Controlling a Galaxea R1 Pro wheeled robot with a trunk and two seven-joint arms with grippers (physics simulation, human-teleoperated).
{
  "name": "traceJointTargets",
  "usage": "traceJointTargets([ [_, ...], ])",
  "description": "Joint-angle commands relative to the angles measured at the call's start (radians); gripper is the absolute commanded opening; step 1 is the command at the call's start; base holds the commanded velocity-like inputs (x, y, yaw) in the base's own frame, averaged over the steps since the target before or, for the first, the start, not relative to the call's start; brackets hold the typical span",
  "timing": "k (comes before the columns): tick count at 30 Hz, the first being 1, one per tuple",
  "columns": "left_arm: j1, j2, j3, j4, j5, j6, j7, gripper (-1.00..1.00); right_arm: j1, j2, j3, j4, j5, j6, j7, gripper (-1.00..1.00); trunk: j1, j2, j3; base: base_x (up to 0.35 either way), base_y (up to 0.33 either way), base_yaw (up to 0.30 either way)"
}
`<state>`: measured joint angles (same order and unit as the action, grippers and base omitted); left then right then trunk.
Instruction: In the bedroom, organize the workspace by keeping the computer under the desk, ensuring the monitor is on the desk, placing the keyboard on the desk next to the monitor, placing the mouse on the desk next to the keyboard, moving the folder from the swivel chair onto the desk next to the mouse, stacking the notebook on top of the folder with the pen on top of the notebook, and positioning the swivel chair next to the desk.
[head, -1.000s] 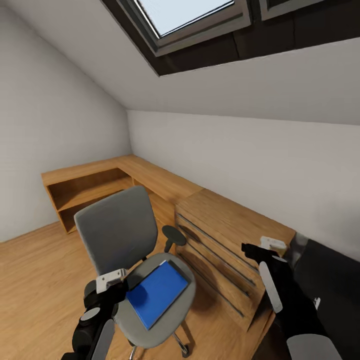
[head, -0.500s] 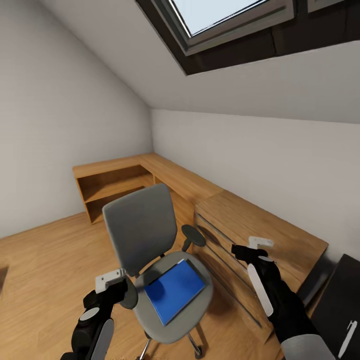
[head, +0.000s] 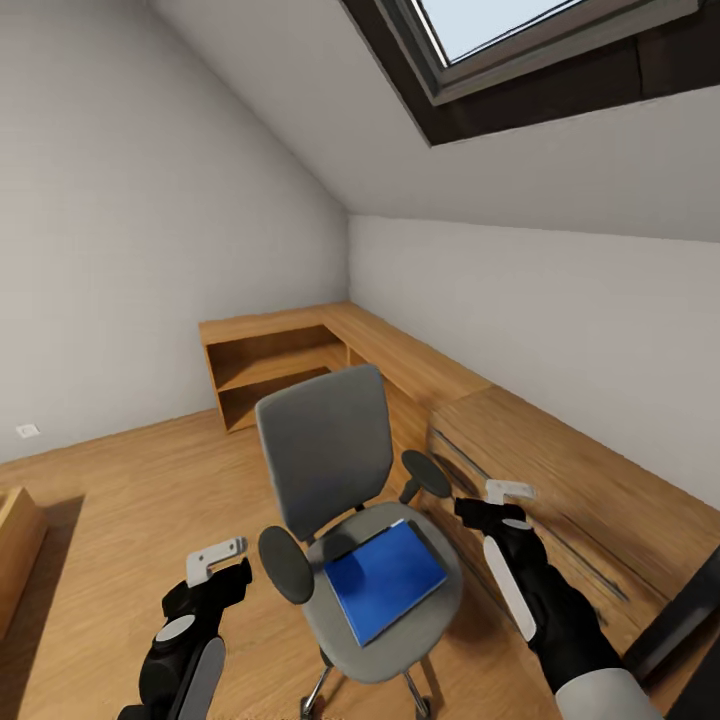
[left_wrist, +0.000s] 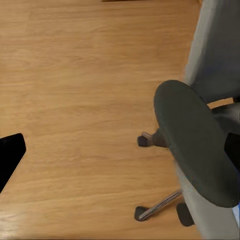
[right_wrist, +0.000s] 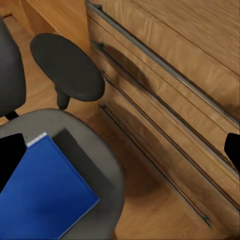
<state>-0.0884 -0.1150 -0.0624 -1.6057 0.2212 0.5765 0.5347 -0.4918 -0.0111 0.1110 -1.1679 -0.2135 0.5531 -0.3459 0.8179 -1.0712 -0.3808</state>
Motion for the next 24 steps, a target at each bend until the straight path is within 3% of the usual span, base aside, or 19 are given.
traceJointTargets([
  [1,-0.001,0.000,0.003,-0.001,0.010,0.002,0.010,1.00,-0.001,-0.001,0.005,-0.001,-0.010,0.003,-0.010,1.00,0.000,-0.001,-0.002,0.000,0.000,0.279],
  [13,-0.001,0.000,0.059,-0.002,0.011,0.003,0.009,1.00,-0.001,-0.001,0.027,0.039,-0.009,-0.083,-0.009,1.00,0.000,-0.001,-0.009,0.000,0.000,0.278],
  [24,-0.002,0.000,0.070,-0.002,0.011,0.003,0.008,1.00,-0.001,-0.001,0.050,0.047,-0.009,-0.092,-0.008,1.00,0.000,-0.001,-0.016,0.000,0.000,0.274],
])
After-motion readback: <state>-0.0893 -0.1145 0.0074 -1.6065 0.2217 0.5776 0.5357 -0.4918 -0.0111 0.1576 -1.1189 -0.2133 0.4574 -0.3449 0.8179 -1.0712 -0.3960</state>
